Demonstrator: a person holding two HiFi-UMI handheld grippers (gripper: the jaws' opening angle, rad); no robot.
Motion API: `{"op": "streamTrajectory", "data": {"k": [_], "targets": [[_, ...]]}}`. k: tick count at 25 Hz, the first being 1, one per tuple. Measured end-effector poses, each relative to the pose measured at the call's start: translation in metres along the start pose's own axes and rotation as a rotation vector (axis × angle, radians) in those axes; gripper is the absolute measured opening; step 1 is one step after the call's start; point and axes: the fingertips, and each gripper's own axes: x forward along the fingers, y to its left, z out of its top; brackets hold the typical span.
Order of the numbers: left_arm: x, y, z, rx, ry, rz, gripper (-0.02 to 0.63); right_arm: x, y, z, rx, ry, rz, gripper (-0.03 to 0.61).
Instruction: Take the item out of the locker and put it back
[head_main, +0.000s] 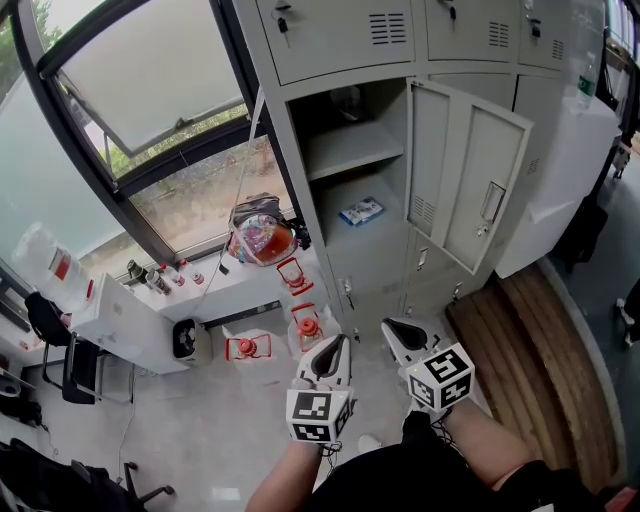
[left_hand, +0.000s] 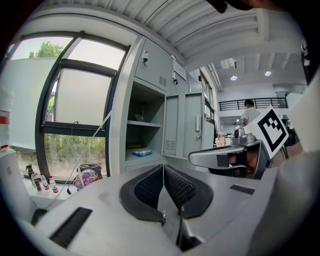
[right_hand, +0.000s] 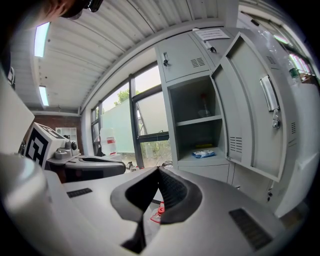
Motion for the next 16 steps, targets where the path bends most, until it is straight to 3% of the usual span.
{"op": "streamTrajectory", "data": {"k": [16], "targets": [[-0.0054, -0.0036, -0.0014, -0.013, 0.000, 0.003, 0.020, -0.0012, 0.0043, -0.0015, -0.005, 0.002, 0.006, 0.052]]}}
